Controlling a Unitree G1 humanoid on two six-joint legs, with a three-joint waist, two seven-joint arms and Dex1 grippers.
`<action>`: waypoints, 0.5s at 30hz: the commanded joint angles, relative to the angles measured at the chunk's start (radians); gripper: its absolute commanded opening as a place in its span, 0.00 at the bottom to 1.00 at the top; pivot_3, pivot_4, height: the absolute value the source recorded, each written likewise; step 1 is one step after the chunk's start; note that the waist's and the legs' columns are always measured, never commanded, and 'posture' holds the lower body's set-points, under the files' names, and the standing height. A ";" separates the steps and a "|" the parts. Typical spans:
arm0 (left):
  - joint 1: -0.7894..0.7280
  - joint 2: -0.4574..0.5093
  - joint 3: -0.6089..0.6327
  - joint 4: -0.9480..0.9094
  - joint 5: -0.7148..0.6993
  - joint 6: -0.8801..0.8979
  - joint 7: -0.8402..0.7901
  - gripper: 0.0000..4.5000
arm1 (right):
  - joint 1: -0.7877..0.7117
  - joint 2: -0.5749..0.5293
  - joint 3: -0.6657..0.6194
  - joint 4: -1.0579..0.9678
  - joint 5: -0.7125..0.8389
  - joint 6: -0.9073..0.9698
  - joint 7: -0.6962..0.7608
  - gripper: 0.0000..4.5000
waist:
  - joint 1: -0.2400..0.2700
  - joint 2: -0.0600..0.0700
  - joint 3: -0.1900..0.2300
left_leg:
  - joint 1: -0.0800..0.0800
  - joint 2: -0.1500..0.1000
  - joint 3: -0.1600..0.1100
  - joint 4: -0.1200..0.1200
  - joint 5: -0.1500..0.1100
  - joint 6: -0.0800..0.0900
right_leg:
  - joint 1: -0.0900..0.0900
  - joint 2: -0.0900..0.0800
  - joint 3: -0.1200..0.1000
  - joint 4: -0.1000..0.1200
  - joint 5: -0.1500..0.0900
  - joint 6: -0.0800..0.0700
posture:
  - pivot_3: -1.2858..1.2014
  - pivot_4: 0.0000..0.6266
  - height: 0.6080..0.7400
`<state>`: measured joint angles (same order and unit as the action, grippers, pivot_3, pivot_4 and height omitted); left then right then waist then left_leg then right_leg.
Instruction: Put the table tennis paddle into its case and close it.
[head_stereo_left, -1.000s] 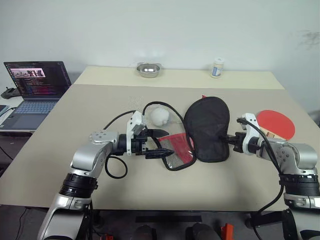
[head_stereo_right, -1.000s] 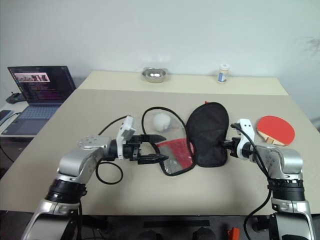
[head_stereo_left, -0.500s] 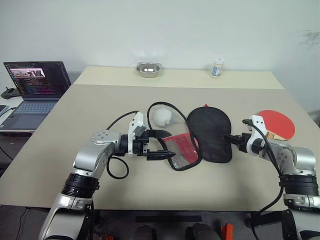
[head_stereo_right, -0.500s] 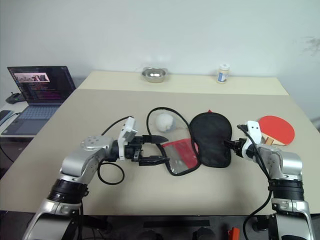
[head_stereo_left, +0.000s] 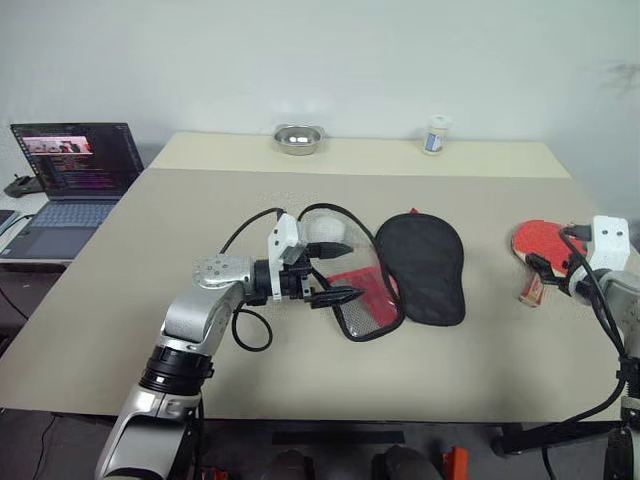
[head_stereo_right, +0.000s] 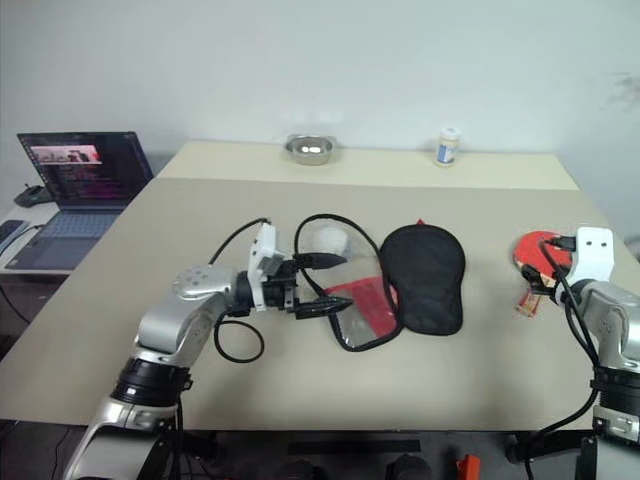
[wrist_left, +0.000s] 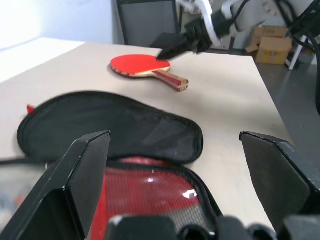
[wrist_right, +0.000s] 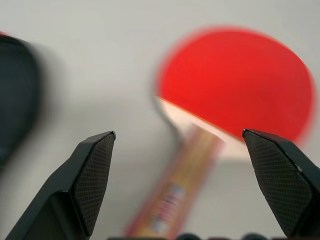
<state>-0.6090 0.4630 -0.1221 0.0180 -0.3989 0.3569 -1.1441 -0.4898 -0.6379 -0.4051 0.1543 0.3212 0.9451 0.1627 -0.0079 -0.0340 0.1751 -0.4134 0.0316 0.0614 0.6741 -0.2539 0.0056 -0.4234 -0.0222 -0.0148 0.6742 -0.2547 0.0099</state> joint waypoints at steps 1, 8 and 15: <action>-0.055 -0.015 -0.010 0.025 0.019 -0.054 -0.008 1.00 | -0.052 0.049 -0.029 0.110 -0.053 -0.085 -0.109 0.99 | -0.003 0.000 0.000 | 0.001 0.000 0.000 0.000 0.000 0.000 | 0.000 0.000 0.000 0.000 0.000 0.000 | 0.52 0.24 1.00; -0.066 -0.027 -0.028 0.042 0.033 -0.078 -0.016 1.00 | -0.134 0.101 0.003 0.313 -0.078 -0.171 -0.134 0.99 | -0.011 0.001 0.000 | 0.001 0.000 0.001 0.000 0.000 0.000 | 0.000 0.000 0.001 0.001 0.000 0.000 | 0.52 0.24 1.00; -0.058 -0.025 -0.022 0.037 0.037 -0.081 -0.010 1.00 | -0.190 0.081 0.027 0.474 -0.103 -0.234 -0.116 0.99 | -0.021 0.001 0.000 | 0.003 0.000 0.001 0.001 0.000 0.000 | 0.003 0.000 0.002 0.000 0.001 0.001 | 0.52 0.24 1.00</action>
<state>-0.6600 0.4362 -0.1519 0.0801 -0.3573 0.2939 -1.1581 -0.6739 -0.5395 -0.3800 0.5897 0.2390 0.7272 0.0455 -0.0290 -0.0335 0.1749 -0.4094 0.0313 0.0629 0.6747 -0.2539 0.0057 -0.4198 -0.0220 -0.0130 0.6743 -0.2544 0.0123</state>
